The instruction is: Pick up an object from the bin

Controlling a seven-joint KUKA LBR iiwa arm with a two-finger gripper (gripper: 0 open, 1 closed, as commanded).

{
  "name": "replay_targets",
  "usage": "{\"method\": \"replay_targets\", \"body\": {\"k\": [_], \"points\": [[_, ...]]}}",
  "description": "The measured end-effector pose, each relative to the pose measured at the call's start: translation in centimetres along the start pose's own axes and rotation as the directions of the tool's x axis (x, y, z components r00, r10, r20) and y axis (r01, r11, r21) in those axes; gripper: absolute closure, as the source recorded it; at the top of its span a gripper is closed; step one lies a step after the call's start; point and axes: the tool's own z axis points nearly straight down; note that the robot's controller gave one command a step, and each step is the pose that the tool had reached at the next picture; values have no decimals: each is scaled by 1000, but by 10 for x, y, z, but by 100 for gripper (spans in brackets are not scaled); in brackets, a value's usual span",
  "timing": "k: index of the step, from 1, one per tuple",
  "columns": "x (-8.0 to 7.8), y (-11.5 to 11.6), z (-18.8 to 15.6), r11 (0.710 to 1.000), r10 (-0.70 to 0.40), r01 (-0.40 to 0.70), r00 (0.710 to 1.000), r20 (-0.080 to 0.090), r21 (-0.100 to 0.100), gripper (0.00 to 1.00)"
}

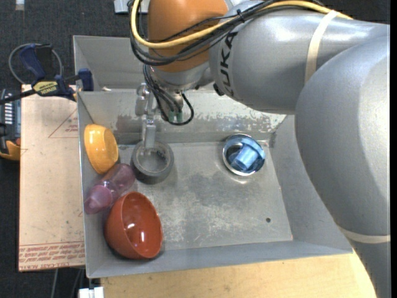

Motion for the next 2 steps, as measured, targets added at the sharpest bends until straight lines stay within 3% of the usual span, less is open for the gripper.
{"method": "replay_targets", "body": {"k": [1, 2], "points": [[13, -44, 133, 979, -205, 205, 979, 16, -4, 0], [13, -41, 123, 975, -223, 223, 975, 9, -2, 0]]}}
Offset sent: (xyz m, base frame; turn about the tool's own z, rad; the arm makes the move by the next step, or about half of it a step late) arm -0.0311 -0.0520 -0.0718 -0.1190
